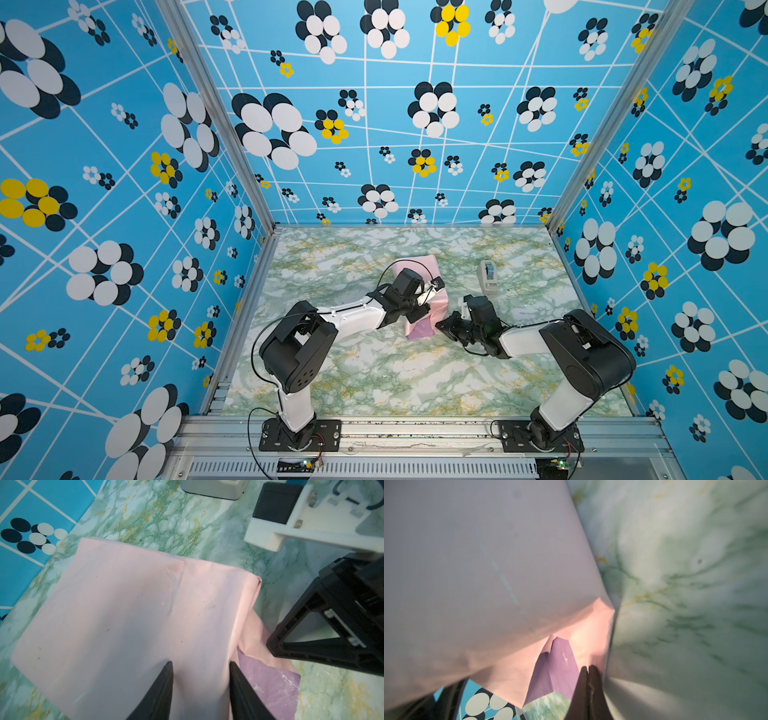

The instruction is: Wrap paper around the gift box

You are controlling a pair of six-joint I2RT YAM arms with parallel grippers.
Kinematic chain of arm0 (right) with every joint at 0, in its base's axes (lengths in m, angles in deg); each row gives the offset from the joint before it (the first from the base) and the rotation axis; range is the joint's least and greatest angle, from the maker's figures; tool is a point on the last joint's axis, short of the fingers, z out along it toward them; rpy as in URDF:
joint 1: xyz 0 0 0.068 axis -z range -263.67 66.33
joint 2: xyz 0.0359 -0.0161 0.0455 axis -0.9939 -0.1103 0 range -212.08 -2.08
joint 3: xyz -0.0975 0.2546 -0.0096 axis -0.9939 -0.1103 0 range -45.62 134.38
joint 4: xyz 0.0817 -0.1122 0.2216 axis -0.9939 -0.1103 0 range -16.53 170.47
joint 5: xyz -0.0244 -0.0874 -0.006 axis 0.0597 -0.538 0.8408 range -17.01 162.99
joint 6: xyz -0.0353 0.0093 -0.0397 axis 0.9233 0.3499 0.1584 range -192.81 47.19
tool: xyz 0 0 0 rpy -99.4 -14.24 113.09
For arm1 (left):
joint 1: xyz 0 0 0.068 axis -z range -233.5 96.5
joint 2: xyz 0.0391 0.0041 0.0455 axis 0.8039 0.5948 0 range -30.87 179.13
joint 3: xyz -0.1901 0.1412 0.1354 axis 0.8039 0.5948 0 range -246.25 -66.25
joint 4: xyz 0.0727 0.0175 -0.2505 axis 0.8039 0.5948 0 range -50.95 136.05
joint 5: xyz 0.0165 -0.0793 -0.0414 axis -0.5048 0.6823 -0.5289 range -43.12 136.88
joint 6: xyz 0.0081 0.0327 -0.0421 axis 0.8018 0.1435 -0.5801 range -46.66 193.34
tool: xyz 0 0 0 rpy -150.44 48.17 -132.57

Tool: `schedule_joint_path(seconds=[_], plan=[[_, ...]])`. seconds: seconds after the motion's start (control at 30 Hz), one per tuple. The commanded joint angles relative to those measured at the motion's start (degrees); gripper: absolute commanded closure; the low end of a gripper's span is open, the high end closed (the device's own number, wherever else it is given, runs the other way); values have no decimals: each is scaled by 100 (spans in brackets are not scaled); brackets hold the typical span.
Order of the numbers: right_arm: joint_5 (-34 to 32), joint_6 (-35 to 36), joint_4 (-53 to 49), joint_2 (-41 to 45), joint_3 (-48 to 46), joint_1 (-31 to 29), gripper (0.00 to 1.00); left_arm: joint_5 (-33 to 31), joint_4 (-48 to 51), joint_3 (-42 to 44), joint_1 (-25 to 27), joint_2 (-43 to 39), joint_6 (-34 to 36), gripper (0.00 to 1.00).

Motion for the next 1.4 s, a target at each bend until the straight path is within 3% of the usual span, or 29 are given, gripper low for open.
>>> schedule_joint_path(seconds=[0.0, 0.2, 0.37, 0.57, 1.13, 1.37], plan=[[130, -20, -882, -148, -253, -120, 100, 80, 211, 144, 20, 170, -99, 56], [289, -7, -1058, -104, -269, -297, 100, 51, 209, 143, 7, 158, -93, 55], [180, 189, -1672, 618, -275, -302, 100, 44, 214, 151, 10, 152, -67, 56], [174, 394, -1779, 1157, 83, 105, 100, 81, 206, 138, 6, 161, -91, 55], [-503, 141, -784, -117, 827, 313, 100, 133, 206, 166, 1, 178, -91, 55], [-413, -36, -328, -548, 932, 347, 100, 173, 215, 163, 20, 194, -91, 55]])
